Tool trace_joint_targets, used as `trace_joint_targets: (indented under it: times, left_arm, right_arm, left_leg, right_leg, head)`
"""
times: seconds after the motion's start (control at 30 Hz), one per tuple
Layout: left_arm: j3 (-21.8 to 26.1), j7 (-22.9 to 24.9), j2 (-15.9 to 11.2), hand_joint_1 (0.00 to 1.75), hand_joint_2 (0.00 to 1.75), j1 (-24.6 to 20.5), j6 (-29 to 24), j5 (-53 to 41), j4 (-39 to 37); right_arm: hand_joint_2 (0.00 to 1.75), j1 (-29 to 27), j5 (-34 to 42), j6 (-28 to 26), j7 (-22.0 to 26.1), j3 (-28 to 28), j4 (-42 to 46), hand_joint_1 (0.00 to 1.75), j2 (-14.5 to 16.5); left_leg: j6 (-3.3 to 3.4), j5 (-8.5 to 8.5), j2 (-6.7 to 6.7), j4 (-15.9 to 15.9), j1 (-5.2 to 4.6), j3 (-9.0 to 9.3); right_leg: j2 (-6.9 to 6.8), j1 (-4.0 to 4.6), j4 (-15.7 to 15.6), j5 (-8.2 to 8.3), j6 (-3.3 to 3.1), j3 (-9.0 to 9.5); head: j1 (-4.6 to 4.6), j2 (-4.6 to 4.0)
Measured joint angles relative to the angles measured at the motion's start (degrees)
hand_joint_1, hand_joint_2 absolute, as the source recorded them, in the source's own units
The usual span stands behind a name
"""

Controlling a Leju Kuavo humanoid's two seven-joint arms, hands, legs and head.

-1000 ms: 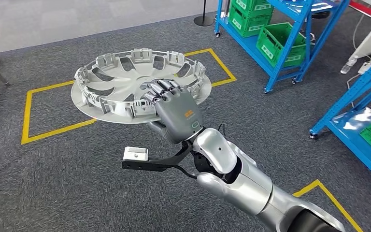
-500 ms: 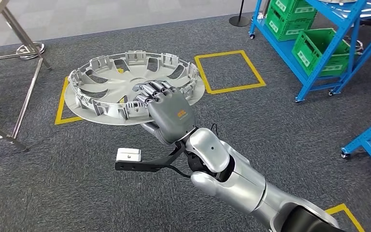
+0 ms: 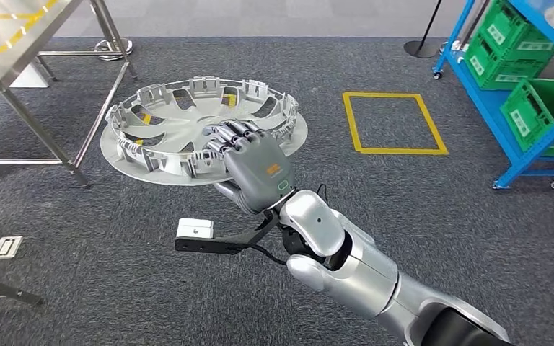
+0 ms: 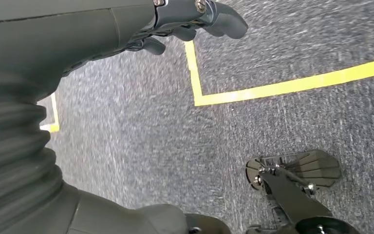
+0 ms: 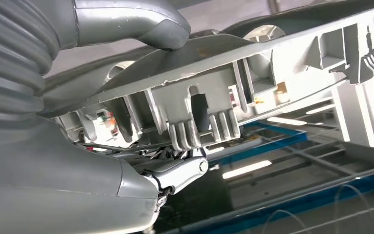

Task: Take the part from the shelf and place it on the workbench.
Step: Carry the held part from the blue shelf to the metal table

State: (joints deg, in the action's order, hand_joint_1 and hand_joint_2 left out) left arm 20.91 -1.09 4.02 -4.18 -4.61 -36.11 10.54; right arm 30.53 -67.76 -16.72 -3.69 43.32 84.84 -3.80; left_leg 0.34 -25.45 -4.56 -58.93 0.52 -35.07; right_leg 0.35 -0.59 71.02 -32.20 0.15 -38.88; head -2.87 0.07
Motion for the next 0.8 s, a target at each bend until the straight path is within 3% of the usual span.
trace_joint_targets:
  times: [0.07,0.13,0.2,0.27,0.33,0.4,0.43,0.47,0.5,0.57,0.63,0.7,0.73,0.8]
  left_arm:
    - [0.01,-0.02,0.08,0.00,1.75,-0.06,0.00,0.03,0.01]
    - [0.02,-0.01,0.09,0.00,1.75,-0.04,0.00,0.03,0.01]
    - [0.04,0.02,0.07,0.00,1.75,0.18,0.00,0.03,-0.02]
    - [0.05,0.06,0.07,0.00,1.75,0.29,0.00,0.02,-0.06]
    - [0.05,0.09,0.11,0.00,1.75,0.10,0.00,0.01,-0.08]
    - [0.05,0.22,0.18,0.00,1.75,-0.06,0.00,-0.04,-0.07]
    - [0.05,0.30,0.22,0.00,1.75,-0.05,0.00,-0.07,-0.07]
    - [0.05,0.37,0.24,0.00,1.75,-0.03,0.00,-0.11,-0.07]
    - [0.05,0.41,0.23,0.00,1.75,-0.02,0.00,-0.16,-0.07]
    - [0.05,0.40,0.21,0.00,1.75,-0.16,0.00,-0.39,-0.02]
    - [0.05,0.45,0.24,0.00,1.75,-0.44,0.00,-0.82,0.01]
    - [0.05,0.73,0.28,0.00,1.75,-0.61,0.00,-1.36,0.01]
    - [0.05,0.89,0.33,0.00,1.75,-0.62,0.00,-1.59,0.01]
    - [0.05,1.10,0.39,0.00,1.75,-0.82,0.01,-1.86,0.03]
  right_arm:
    - [1.75,0.03,0.00,-0.01,0.08,0.01,-0.04,1.75,0.00]
    - [1.75,0.08,-0.01,-0.03,0.17,0.01,-0.09,1.75,0.01]
    - [1.75,0.16,-0.02,-0.04,0.20,0.01,-0.12,1.75,0.07]
    - [1.75,0.24,-0.05,-0.05,0.18,0.03,-0.15,1.75,0.27]
    - [1.75,0.28,-0.12,-0.08,0.07,0.03,-0.24,1.75,0.40]
    - [1.75,0.20,-0.16,-0.11,0.02,0.03,-0.43,1.75,0.39]
    - [1.75,0.12,-0.18,-0.14,0.06,0.06,-0.53,1.75,0.39]
    - [1.75,0.03,-0.21,-0.21,0.09,0.09,-0.60,1.75,0.39]
    - [1.75,-0.05,-0.26,-0.31,0.12,0.11,-0.63,1.75,0.39]
    - [1.75,-0.10,-0.48,-0.67,0.01,0.08,-0.65,1.75,0.39]
    - [1.75,-0.17,-0.85,-1.05,-0.27,-0.03,-0.63,1.75,0.37]
    - [1.75,-0.34,-1.32,-1.33,-0.62,-0.17,-0.55,1.75,0.34]
    - [1.75,-0.52,-1.51,-1.45,-0.74,-0.28,-0.44,1.75,0.29]
    - [1.75,-1.00,-1.73,-1.79,-0.83,-0.55,-0.13,1.75,0.08]
  left_leg:
    - [-0.51,-0.05,-1.69,-0.31,0.09,-0.20]
    - [-1.35,0.09,-3.00,-0.32,0.17,-0.63]
    - [-2.21,0.42,-3.82,0.00,0.34,-1.03]
    - [-2.79,-0.43,-1.32,-1.20,0.22,-1.87]
    - [-3.18,-3.66,2.70,-6.75,0.08,-4.50]
    - [-3.51,-6.79,4.04,-14.08,0.19,-7.88]
    - [-3.60,-7.02,4.17,-15.76,0.23,-8.56]
    - [-3.63,-6.15,4.31,-15.16,0.24,-8.08]
    - [-3.60,-4.43,4.76,-12.23,0.24,-6.41]
    - [-3.11,-1.23,7.33,-4.24,-0.01,-2.04]
    - [-2.15,-0.20,8.83,-0.30,-0.43,-0.06]
    - [-1.30,-0.12,7.61,-0.10,-0.57,-0.15]
    - [-0.94,-0.01,6.94,0.08,-0.44,-0.07]
    - [-0.22,0.27,5.54,0.48,-0.09,0.16]
  right_leg:
    - [2.55,-0.30,-7.46,3.19,-0.15,3.25]
    - [3.94,-0.29,-10.53,3.81,-0.38,4.49]
    - [2.73,-0.13,-10.90,4.10,-1.02,4.66]
    - [1.34,-0.18,-11.43,4.48,-1.86,4.99]
    - [-0.22,-0.08,-11.70,4.56,-2.46,5.10]
    - [-1.91,0.10,-11.69,4.41,-2.75,5.11]
    - [-2.74,0.14,-11.67,4.32,-2.78,5.15]
    - [-3.52,0.15,-11.65,4.23,-2.75,5.22]
    - [-4.28,0.16,-11.63,4.10,-2.66,5.37]
    - [-5.65,0.39,-11.52,3.74,-2.25,5.70]
    - [-6.83,0.75,-11.47,3.50,-1.72,5.91]
    - [-7.96,0.87,-11.60,3.38,-1.13,6.19]
    - [-7.56,0.73,-11.41,3.08,-0.74,6.31]
    - [-4.57,0.38,-8.42,1.09,0.01,5.17]
  head:
    - [0.02,0.01]
    - [0.04,0.01]
    - [0.03,0.01]
    - [0.21,0.01]
    - [0.52,0.01]
    - [0.62,0.00]
    - [0.63,0.00]
    - [0.63,0.01]
    - [0.63,0.01]
    - [0.66,0.00]
    - [0.57,0.00]
    - [0.46,0.00]
    - [0.44,0.00]
    - [0.34,0.00]
